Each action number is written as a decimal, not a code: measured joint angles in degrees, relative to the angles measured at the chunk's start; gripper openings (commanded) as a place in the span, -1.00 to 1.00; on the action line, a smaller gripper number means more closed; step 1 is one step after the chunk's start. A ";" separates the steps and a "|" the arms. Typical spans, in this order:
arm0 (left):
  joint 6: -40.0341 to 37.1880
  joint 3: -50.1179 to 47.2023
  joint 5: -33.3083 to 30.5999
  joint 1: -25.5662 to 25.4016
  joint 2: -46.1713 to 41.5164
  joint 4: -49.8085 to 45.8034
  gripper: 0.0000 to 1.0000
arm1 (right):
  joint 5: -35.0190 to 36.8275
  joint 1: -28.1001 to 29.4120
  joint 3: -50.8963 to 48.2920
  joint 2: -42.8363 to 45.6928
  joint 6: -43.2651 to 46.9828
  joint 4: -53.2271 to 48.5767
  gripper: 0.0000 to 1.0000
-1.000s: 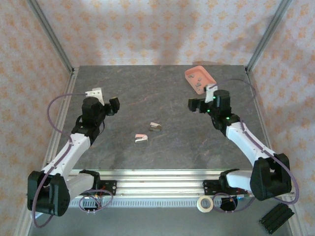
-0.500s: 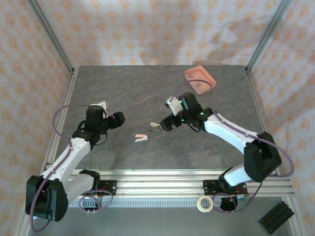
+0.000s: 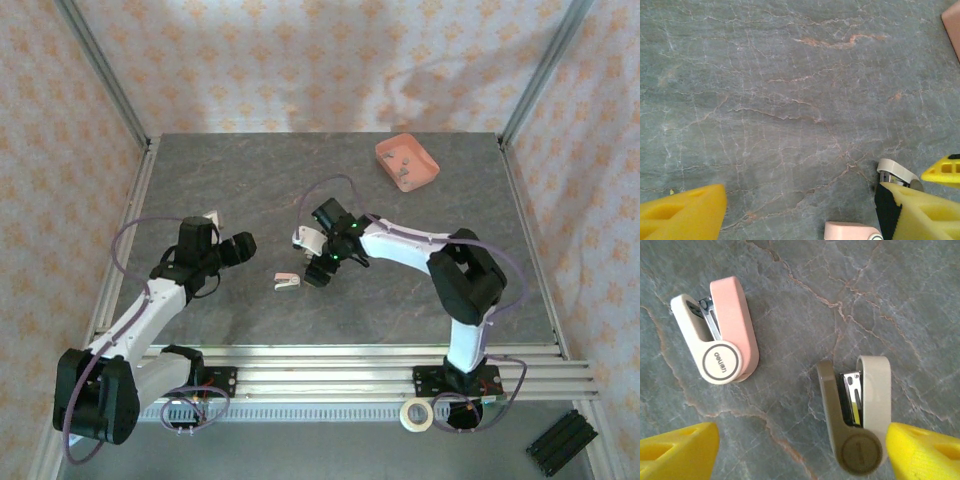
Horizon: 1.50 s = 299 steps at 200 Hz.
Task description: Load the staples into the stapler
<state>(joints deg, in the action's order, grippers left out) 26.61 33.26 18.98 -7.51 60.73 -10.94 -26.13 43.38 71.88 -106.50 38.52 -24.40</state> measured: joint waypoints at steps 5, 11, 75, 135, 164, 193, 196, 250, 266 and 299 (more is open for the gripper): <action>0.02 0.00 0.13 0.00 0.13 0.00 0.57 | 0.22 0.09 0.31 -0.39 0.48 -0.09 0.70; 0.02 0.00 0.15 0.00 0.35 0.00 0.57 | 0.66 0.09 0.68 -0.90 1.05 -0.11 0.70; 0.02 0.00 0.17 0.00 1.73 0.02 0.57 | 3.45 0.09 2.03 -4.00 5.46 -0.22 0.44; 0.42 0.00 3.52 0.00 4.90 0.55 0.49 | 5.27 0.09 3.30 -6.21 9.86 -0.24 -0.20; 0.63 0.00 8.04 0.00 6.49 2.43 0.47 | 5.14 0.09 2.56 -5.84 11.54 1.42 -0.27; 2.60 -0.13 14.78 -0.96 8.20 7.37 0.46 | 4.09 -0.20 -2.71 -2.12 12.33 6.08 -0.32; 2.95 -0.22 15.54 -1.22 8.41 8.07 0.46 | 3.85 -0.22 -3.41 -1.49 12.44 6.47 -0.33; 9.84 -3.39 25.35 -5.62 12.83 22.36 0.41 | 0.83 -0.72 -13.99 9.94 13.14 19.50 -0.41; 11.61 -3.80 26.53 -6.67 13.90 25.90 0.39 | 0.07 -0.72 -16.39 12.31 13.22 22.62 -0.41; 13.57 -3.85 27.58 -8.92 14.99 31.34 0.35 | -1.84 -0.72 -19.30 14.86 12.72 28.06 -0.41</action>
<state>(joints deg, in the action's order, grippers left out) 40.18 29.41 46.57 -16.43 75.72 20.40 -27.97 42.65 52.58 -91.64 51.24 3.66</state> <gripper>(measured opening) 0.686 0.292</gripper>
